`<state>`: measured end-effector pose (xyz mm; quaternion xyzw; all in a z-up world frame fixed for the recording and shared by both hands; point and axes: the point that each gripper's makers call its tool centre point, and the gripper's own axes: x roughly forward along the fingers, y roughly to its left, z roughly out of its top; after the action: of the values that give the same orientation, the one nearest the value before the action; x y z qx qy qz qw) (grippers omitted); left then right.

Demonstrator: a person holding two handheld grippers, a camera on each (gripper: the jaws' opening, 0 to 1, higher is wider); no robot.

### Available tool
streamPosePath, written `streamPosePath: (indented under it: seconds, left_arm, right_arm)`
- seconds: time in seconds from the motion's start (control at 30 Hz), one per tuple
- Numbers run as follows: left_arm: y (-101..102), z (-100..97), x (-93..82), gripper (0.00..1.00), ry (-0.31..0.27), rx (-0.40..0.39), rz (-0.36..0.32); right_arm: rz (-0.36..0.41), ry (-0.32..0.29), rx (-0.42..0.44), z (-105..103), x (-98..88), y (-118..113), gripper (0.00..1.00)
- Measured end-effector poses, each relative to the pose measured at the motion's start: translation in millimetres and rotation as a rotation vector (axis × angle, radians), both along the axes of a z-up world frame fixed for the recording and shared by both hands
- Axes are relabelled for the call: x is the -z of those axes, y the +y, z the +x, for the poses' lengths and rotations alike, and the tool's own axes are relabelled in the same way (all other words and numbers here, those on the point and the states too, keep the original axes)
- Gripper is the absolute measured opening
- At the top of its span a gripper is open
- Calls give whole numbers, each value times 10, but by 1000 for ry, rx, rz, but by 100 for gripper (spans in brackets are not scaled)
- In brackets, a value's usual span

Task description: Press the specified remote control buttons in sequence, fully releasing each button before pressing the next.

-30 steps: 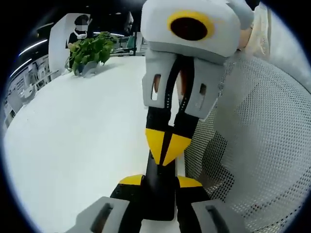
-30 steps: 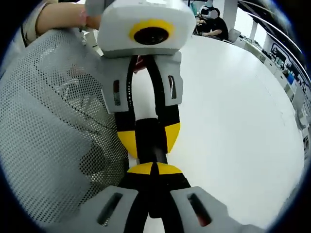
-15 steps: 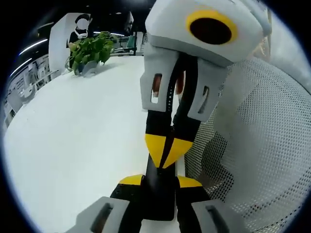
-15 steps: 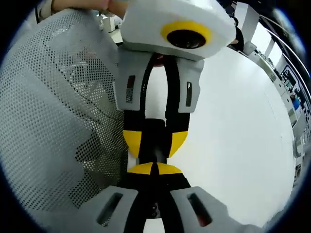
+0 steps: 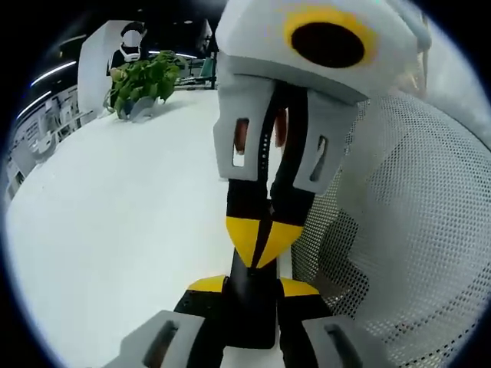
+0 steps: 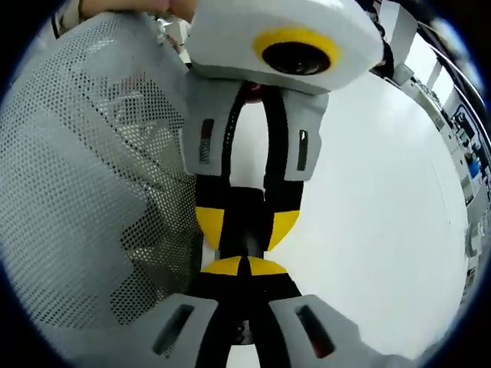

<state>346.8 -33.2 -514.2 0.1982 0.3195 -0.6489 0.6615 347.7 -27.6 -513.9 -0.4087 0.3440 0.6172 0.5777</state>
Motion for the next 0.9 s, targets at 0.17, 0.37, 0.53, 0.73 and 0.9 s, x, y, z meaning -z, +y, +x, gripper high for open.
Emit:
streamPosePath:
  seconds: [0.17, 0.37, 0.53, 0.73, 0.9]
  left_arm:
    - [2, -1, -2, 24, -4, 2, 0]
    - [3, -1, -6, 24, -4, 1, 0]
    - [4, -2, -3, 24, -4, 1, 0]
    - [5, 0, -3, 24, 0, 0, -4]
    - [4, 3, -1, 24, 3, -2, -6]
  right_arm:
    - [8, -76, -65, -14, -7, 2, 0]
    - [67, 16, 80, 14, -14, -1, 0]
    - [106, 8, 108, 20, -16, -1, 0]
    - [111, 5, 100, 10, -28, 22, 0]
    - [101, -11, 65, 9, -23, 42, 0]
